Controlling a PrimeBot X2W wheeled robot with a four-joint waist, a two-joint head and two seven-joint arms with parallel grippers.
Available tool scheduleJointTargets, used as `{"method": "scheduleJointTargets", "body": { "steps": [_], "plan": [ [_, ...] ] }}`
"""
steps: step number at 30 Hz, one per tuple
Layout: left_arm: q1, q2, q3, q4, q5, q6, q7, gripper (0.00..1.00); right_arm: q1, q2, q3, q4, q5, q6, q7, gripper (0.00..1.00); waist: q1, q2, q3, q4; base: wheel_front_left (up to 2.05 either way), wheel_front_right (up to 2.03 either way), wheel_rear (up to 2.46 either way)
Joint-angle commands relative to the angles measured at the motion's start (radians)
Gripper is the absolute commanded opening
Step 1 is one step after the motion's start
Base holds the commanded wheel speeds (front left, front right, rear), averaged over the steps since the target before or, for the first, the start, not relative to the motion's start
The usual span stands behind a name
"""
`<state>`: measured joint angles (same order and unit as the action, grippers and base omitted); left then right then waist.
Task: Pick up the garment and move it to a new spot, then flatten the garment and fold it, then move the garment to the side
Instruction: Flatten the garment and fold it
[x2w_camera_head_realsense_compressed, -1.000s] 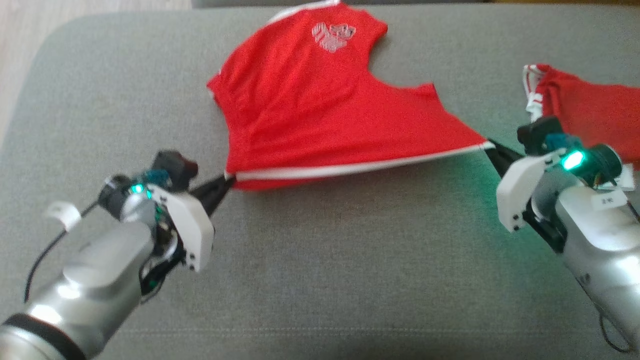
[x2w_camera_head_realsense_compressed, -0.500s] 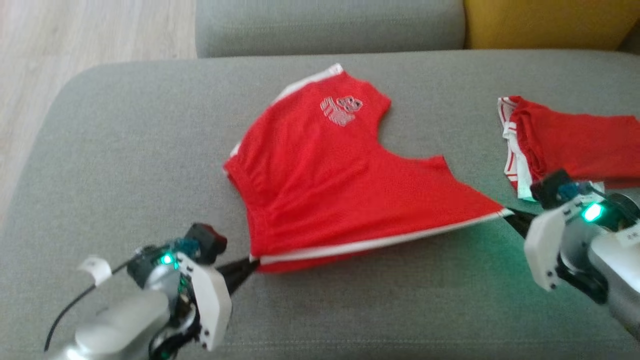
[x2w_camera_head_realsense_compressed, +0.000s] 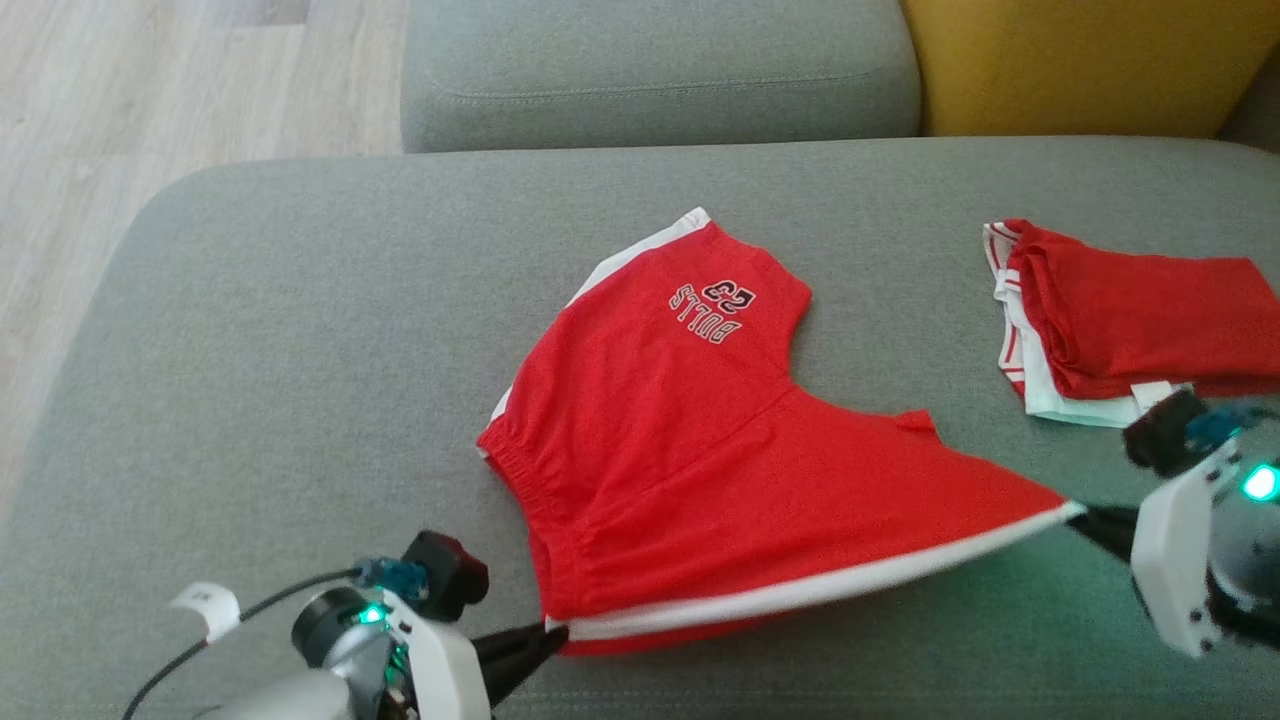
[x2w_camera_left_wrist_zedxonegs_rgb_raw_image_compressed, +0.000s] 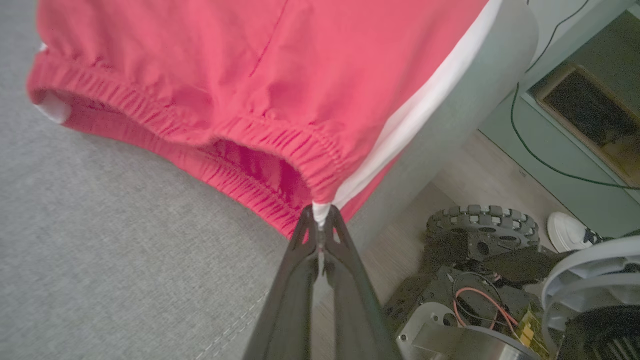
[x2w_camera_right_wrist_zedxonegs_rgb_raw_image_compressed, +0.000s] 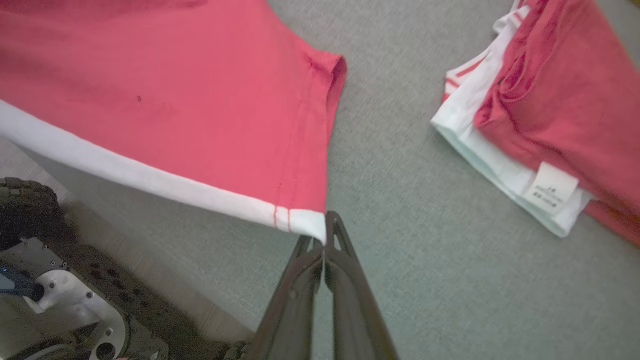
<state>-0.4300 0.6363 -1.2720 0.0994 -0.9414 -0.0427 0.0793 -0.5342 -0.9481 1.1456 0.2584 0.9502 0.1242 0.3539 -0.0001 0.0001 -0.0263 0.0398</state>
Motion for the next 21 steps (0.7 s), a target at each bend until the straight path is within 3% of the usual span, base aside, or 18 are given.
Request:
{"method": "scheduleJointTargets", "body": {
  "steps": [1,14,21],
  "plan": [
    [-0.048,0.041,0.055,-0.031,-0.001,0.009,-0.003,0.0,-0.03,-0.049,-0.033,-0.023,0.003,0.007,-0.001,0.0,0.0001,-0.0001,0.002,0.006,0.0,0.0,0.0],
    [-0.165,0.025,0.165,-0.083,-0.019,0.052,-0.038,0.0,-0.26,0.001,-0.135,-0.023,-0.044,0.007,0.068,0.0,0.0001,-0.0001,0.146,0.132,0.0,0.0,0.0],
    [-0.256,-0.053,0.212,0.002,-0.025,0.028,-0.077,0.0,-0.449,0.071,-0.134,0.048,-0.116,0.007,0.127,0.0,0.0001,-0.0001,0.269,0.219,0.0,0.0,0.0]
  ]
}}
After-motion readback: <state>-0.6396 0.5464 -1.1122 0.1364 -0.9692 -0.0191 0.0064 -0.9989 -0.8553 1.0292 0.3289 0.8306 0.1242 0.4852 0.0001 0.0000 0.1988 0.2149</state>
